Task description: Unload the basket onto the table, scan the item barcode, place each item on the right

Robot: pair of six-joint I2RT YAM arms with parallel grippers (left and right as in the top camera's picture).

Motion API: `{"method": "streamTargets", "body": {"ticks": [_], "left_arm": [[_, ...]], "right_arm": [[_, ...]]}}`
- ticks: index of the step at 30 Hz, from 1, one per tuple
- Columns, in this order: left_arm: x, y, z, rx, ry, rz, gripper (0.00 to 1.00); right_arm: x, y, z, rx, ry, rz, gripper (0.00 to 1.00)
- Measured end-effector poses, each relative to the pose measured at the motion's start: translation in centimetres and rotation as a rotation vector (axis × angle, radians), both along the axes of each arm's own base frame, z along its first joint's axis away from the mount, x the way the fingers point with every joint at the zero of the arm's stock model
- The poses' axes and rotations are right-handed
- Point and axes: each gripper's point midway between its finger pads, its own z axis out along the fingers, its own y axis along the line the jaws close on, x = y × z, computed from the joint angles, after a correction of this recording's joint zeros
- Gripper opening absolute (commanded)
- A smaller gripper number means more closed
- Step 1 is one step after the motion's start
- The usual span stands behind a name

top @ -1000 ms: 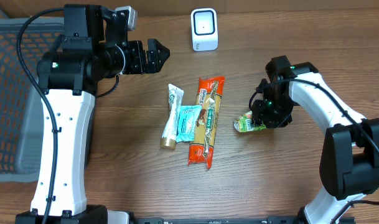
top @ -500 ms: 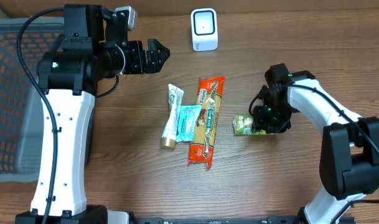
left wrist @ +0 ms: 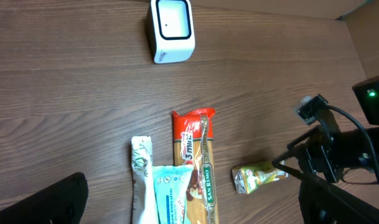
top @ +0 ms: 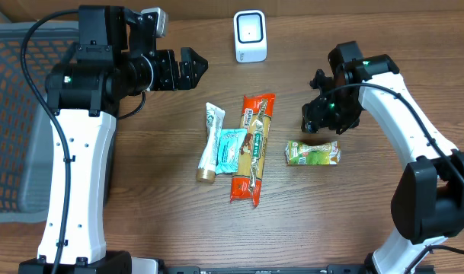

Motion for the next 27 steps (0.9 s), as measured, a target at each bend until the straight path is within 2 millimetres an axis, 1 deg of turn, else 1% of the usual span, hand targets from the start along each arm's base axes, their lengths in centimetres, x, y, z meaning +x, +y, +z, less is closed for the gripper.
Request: {"method": "streamTargets", "body": {"ticks": [2, 4, 9, 11, 14, 17, 18, 20, 21, 23, 25, 26, 27], "left_arm": [[0.0, 0.0, 0.0, 0.0, 0.0, 0.0, 1.0], [0.0, 0.0, 0.0, 0.0, 0.0, 0.0, 0.99], [0.0, 0.0, 0.0, 0.0, 0.0, 0.0, 1.0], [0.0, 0.0, 0.0, 0.0, 0.0, 0.0, 1.0], [0.0, 0.0, 0.0, 0.0, 0.0, 0.0, 1.0], [0.0, 0.0, 0.0, 0.0, 0.0, 0.0, 1.0], [0.0, 0.0, 0.0, 0.0, 0.0, 0.0, 1.0], [0.0, 0.0, 0.0, 0.0, 0.0, 0.0, 0.99], [0.0, 0.0, 0.0, 0.0, 0.0, 0.0, 0.99], [0.0, 0.0, 0.0, 0.0, 0.0, 0.0, 0.99], [0.0, 0.0, 0.0, 0.0, 0.0, 0.0, 1.0], [0.0, 0.0, 0.0, 0.0, 0.0, 0.0, 1.0], [0.0, 0.0, 0.0, 0.0, 0.0, 0.0, 1.0]], "right_arm": [[0.2, 0.0, -0.4, -0.003, -0.027, 0.065, 0.73], [-0.3, -0.2, -1.1, -0.011, -0.029, 0.134, 0.73], [-3.4, -1.0, -4.1, -0.024, 0.036, 0.311, 0.73], [-3.6, -1.0, -4.9, -0.023, 0.024, 0.364, 0.73], [-3.6, -1.1, -6.2, -0.02, -0.006, 0.409, 0.66], [-3.9, -1.6, -7.4, -0.021, -0.014, 0.422, 0.54], [-4.1, -1.9, -7.8, -0.023, -0.011, 0.427, 0.49], [-4.5, -2.2, -8.2, -0.022, -0.001, 0.431, 0.35], [-4.6, -2.2, -8.2, -0.021, 0.004, 0.427, 0.31], [-4.5, -2.1, -8.2, -0.018, 0.0, 0.416, 0.29], [-3.8, -1.9, -8.3, -0.017, -0.021, 0.37, 0.29], [-3.4, -1.9, -8.3, -0.018, -0.03, 0.336, 0.31], [-3.0, -1.8, -8.3, -0.016, -0.035, 0.294, 0.36]]}}
